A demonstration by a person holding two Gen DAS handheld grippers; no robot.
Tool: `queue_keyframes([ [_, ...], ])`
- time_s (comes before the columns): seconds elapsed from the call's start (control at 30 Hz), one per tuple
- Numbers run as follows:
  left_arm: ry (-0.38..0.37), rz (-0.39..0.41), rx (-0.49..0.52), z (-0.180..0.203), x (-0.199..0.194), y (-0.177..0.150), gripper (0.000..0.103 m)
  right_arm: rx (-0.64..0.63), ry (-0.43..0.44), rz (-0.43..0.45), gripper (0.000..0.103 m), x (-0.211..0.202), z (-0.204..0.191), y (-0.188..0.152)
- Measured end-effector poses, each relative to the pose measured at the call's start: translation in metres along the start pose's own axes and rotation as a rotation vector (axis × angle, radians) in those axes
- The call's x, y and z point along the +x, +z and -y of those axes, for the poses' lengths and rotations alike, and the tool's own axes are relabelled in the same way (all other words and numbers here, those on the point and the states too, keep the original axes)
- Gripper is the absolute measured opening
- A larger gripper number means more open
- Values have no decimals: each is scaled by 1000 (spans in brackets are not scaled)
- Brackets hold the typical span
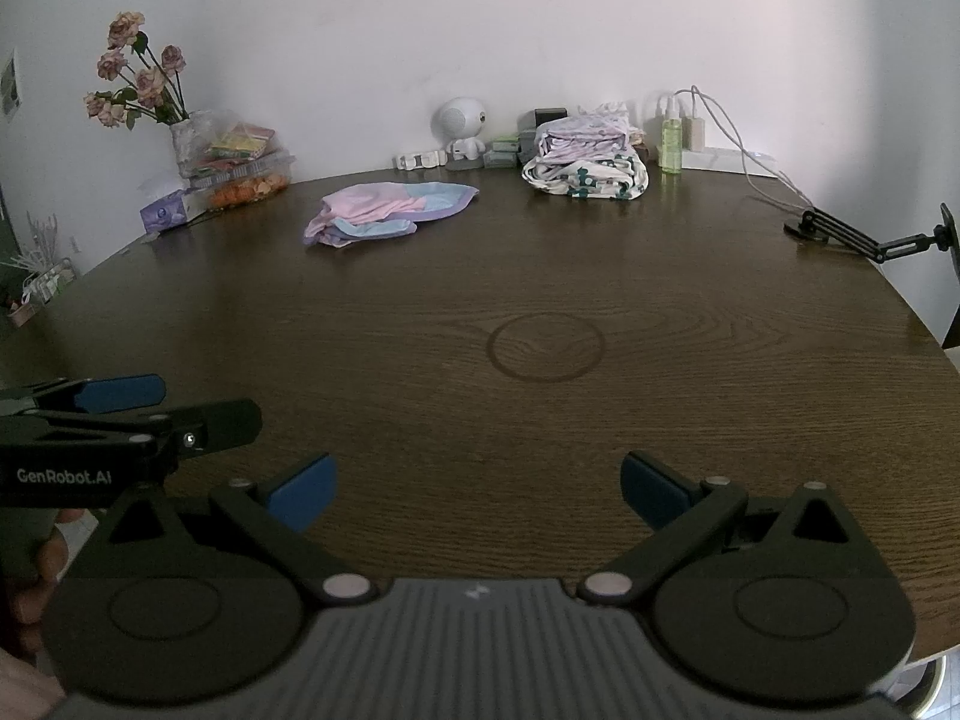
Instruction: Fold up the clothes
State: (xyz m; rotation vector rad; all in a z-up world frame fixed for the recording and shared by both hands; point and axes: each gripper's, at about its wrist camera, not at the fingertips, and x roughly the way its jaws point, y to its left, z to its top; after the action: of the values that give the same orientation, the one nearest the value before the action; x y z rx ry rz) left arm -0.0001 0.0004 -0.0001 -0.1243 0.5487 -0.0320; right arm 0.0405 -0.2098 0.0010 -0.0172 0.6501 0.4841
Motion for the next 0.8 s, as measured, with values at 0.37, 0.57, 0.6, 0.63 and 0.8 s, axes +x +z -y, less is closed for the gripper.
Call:
queue_keyframes([
  [0.37,0,-2,0,-1,0,-1,103,2,1,-6,103,-3,0,2],
  [0.57,-4,-1,-3,0,-1,-2,103,2,-3,-4,103,-1,2,2],
  [0.6,-3,-2,-3,0,-1,-2,103,3,-3,-3,103,-1,2,2],
  [0.63,-2,-3,-4,-1,0,-2,103,4,-4,-3,103,-1,2,2],
  [0.8,-1,-7,-7,-2,0,-1,103,4,-5,-3,103,-1,3,1],
])
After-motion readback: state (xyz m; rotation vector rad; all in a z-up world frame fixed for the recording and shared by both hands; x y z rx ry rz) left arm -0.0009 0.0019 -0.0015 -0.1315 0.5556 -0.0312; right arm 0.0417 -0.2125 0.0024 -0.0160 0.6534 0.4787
